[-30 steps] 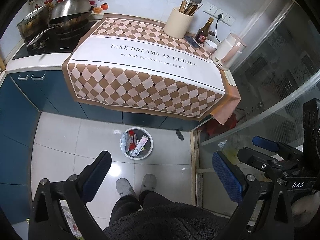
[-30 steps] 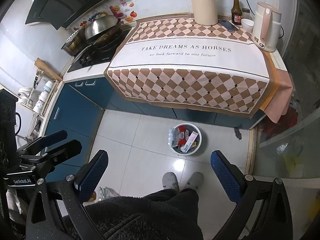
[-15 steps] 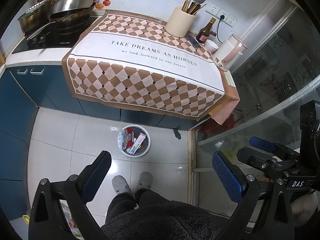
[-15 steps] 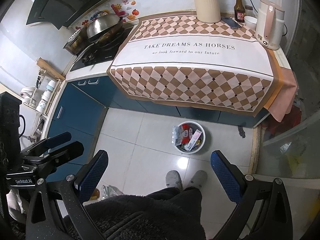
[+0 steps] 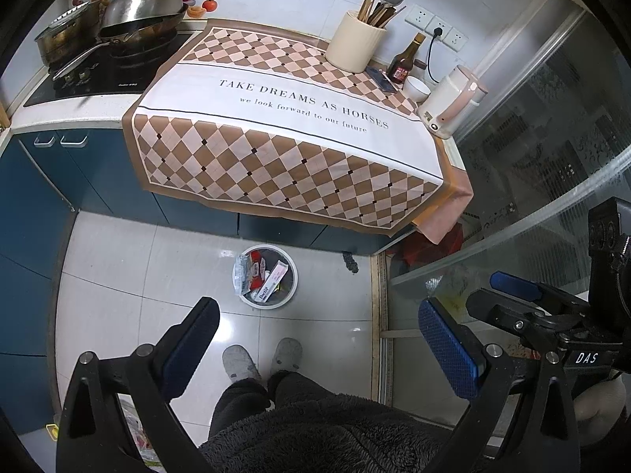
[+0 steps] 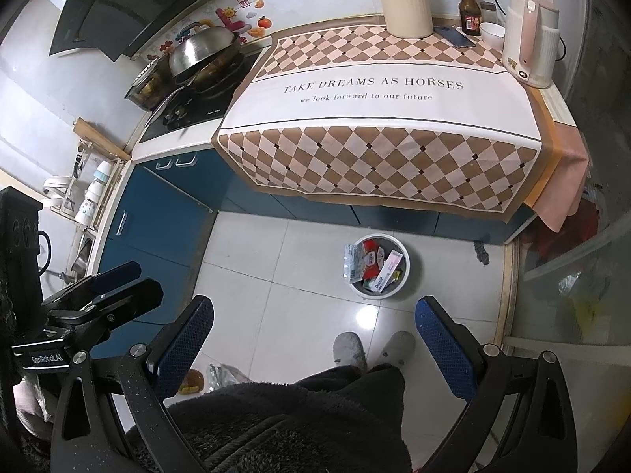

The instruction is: Collect trash

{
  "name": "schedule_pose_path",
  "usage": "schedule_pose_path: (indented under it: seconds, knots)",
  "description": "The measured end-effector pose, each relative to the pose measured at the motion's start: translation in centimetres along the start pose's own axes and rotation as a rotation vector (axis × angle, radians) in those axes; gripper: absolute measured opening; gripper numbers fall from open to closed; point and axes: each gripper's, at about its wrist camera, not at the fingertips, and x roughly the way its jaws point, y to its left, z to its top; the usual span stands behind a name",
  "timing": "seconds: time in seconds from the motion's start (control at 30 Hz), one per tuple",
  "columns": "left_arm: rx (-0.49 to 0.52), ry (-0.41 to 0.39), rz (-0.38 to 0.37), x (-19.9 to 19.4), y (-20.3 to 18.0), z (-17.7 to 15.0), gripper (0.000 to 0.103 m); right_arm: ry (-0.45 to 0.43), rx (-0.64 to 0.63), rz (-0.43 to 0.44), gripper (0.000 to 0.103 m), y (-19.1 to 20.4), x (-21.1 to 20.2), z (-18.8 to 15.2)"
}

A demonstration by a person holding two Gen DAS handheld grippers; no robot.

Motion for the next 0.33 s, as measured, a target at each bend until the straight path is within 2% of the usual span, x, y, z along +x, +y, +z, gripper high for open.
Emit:
schedule_pose_path:
  seconds: [0.33]
  knots:
    - [0.003, -0.007, 0.007, -0.26, 0.53, -0.51, 0.103, 0.001, 0.002, 0.001, 0.103, -0.04, 0.06, -0.06]
